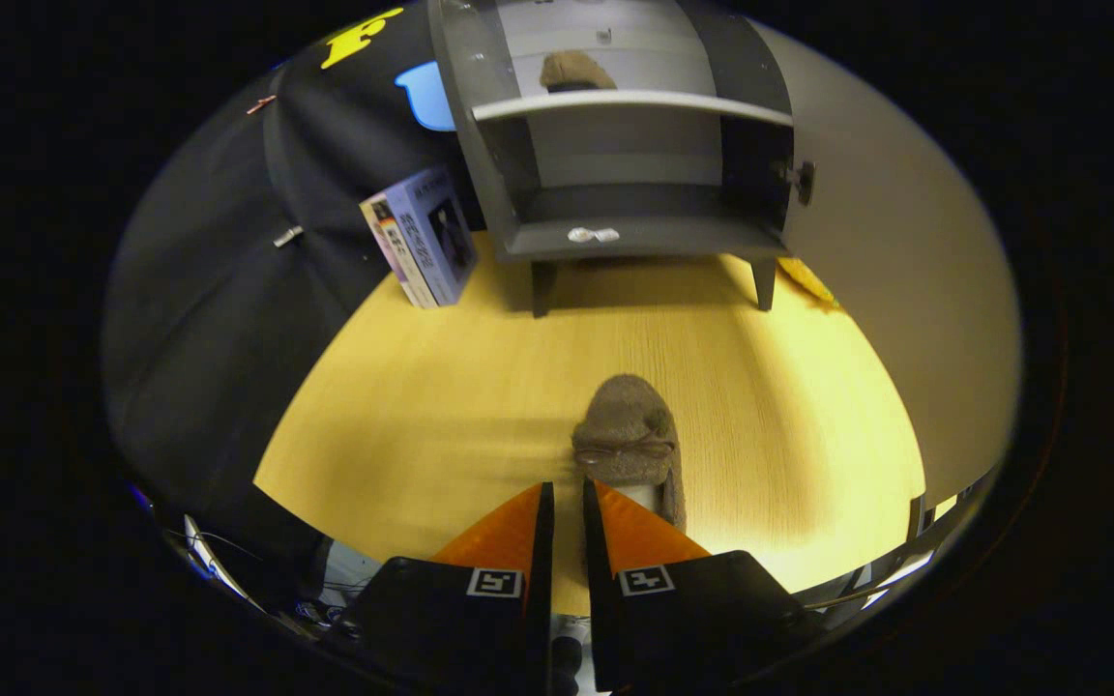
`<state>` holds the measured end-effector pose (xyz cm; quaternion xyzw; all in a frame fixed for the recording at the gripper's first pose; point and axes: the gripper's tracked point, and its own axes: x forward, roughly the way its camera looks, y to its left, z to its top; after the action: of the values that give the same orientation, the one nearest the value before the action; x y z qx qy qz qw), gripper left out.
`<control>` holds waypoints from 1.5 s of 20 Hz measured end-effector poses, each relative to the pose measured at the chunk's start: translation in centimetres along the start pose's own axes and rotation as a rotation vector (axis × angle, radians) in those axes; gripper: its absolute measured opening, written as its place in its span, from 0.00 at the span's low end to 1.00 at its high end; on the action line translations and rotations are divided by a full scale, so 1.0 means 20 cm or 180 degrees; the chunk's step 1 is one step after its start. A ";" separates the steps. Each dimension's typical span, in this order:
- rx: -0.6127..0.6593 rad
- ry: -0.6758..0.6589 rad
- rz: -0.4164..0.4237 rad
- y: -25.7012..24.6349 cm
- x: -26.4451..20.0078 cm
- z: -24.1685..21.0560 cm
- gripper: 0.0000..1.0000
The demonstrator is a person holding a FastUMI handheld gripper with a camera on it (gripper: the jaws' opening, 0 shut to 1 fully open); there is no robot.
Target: Open the shoe cabinet door, grab the shoes and put them into the shoe cabinet, then close the shoe cabinet door.
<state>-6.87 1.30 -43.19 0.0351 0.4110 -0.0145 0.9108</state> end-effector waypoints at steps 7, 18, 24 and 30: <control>0.0052 0.0229 -0.0159 -0.04 0.24 -0.11 0.22; -0.0008 0.0209 -0.0164 -0.05 0.51 -0.05 0.23; -0.0044 0.0050 -0.0210 -0.11 0.62 0.05 0.22; -0.0077 0.0039 -0.0200 -0.15 0.60 0.07 0.05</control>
<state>2.03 -1.72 -51.39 0.0113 0.4176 -0.0378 0.9078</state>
